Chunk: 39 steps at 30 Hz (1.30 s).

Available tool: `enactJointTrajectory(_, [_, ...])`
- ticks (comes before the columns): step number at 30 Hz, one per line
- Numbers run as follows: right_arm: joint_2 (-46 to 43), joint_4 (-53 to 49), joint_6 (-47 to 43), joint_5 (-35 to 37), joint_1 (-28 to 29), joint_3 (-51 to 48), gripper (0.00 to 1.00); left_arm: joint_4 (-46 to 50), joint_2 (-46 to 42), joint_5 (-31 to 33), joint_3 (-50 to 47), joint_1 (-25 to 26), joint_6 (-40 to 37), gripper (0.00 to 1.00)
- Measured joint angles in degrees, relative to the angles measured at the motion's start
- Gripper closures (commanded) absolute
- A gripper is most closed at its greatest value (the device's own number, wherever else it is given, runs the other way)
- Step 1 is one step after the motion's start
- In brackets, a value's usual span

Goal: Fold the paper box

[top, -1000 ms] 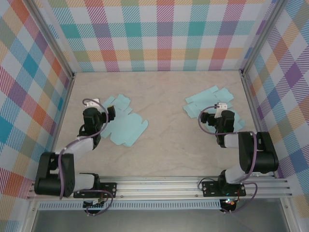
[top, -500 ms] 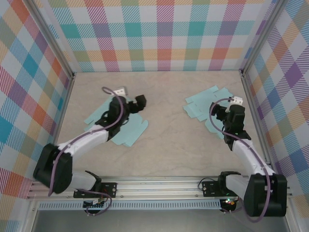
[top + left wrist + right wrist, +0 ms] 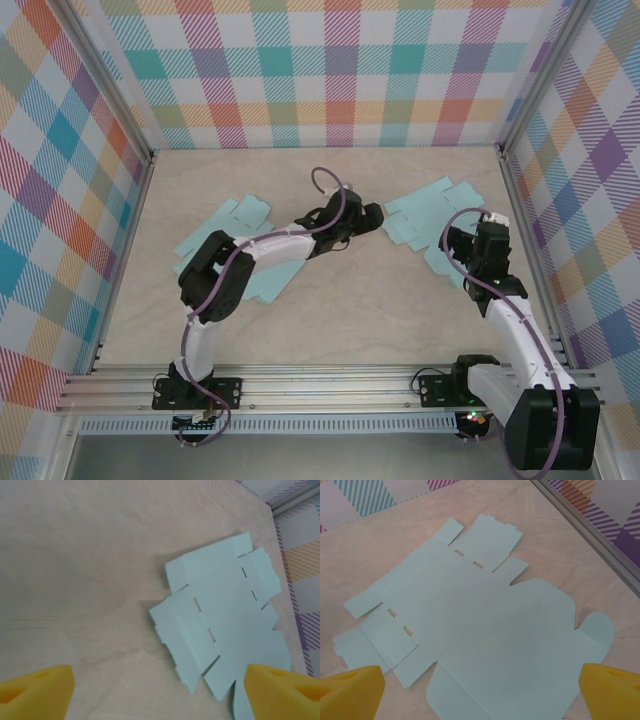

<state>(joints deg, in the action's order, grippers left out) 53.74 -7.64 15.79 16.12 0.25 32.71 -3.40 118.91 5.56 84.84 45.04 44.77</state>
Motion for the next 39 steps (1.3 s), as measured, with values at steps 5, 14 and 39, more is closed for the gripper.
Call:
enactJointTrajectory(5, [-1.6, -1.3, 0.3, 0.0, 0.0, 0.0, 0.0, 3.3, 6.8, -1.2, 6.8, 1.3, 3.3, 0.29])
enactJointTrajectory(14, [-6.6, -1.5, 1.3, 0.0, 0.0, 0.0, 0.0, 9.4, 13.6, -1.3, 15.6, 1.8, 5.4, 0.43])
enactJointTrajectory(39, [-7.7, -1.5, 1.6, 0.0, 0.0, -0.6, 0.0, 15.6, 25.3, -3.2, 33.3, 2.1, 5.1, 0.63])
